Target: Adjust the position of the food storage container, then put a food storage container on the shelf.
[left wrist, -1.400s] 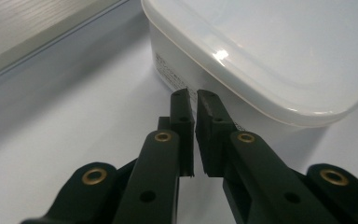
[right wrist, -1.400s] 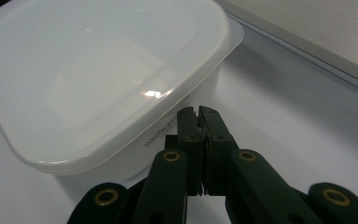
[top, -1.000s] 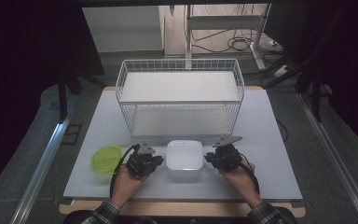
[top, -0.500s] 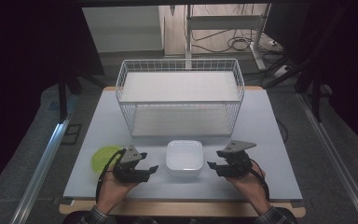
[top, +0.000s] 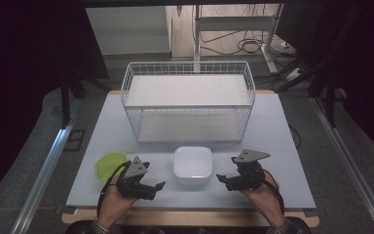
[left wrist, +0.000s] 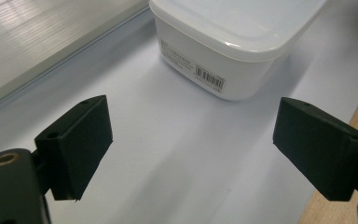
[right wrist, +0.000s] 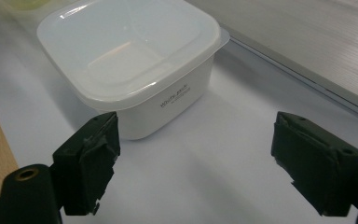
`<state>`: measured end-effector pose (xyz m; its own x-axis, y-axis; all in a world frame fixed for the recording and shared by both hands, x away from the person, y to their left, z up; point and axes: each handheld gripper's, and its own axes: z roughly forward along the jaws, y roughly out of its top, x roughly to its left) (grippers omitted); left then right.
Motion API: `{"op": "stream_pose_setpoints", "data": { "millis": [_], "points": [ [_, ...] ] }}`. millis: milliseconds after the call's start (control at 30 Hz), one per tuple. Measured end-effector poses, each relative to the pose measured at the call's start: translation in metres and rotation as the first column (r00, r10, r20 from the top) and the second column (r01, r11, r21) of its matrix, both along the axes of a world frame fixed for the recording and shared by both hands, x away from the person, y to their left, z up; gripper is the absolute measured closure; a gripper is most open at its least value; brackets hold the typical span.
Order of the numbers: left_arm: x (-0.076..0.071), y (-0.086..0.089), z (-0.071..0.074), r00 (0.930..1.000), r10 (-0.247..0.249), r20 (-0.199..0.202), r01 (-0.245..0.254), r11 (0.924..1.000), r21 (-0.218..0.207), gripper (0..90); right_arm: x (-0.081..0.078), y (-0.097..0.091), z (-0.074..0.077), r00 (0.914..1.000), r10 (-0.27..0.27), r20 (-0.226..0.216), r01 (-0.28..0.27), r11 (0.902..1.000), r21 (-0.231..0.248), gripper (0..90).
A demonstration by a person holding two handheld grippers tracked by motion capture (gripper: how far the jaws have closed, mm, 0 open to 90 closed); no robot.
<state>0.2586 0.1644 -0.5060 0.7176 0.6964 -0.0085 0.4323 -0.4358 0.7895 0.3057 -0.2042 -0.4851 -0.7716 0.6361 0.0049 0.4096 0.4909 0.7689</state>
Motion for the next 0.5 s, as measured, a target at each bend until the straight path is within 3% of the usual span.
{"op": "stream_pose_setpoints", "data": {
  "millis": [167, 267, 367, 500],
  "points": [
    [0.0004, -0.0017, -0.0008, 0.9998, -0.016, 0.014, 0.016, 0.9998, -0.015, 9.1, 0.0001, 0.0011, 0.0, 1.0, 0.002, 0.006, -0.002, 0.9999, 0.017, 10.7],
    [0.0006, -0.0033, -0.0028, 0.9991, -0.034, 0.023, 0.034, 0.9994, 0.007, 8.3, 0.0004, 0.0021, 0.0004, 0.9999, 0.01, 0.01, -0.011, 0.9995, 0.028, 8.4],
    [0.0018, -0.0039, -0.0028, 0.9991, -0.037, 0.022, 0.037, 0.9993, 0.004, 8.0, 0.0006, 0.0024, 0.0004, 0.9998, 0.014, 0.012, -0.015, 0.9995, 0.028, 8.2],
    [0.0052, -0.0083, 0.0016, 0.9993, -0.036, -0.011, 0.036, 0.9993, -0.004, 8.1, 0.0019, 0.0055, 0.0, 0.9995, 0.02, 0.023, -0.02, 0.9996, 0.017, 6.9]
  ]
}}
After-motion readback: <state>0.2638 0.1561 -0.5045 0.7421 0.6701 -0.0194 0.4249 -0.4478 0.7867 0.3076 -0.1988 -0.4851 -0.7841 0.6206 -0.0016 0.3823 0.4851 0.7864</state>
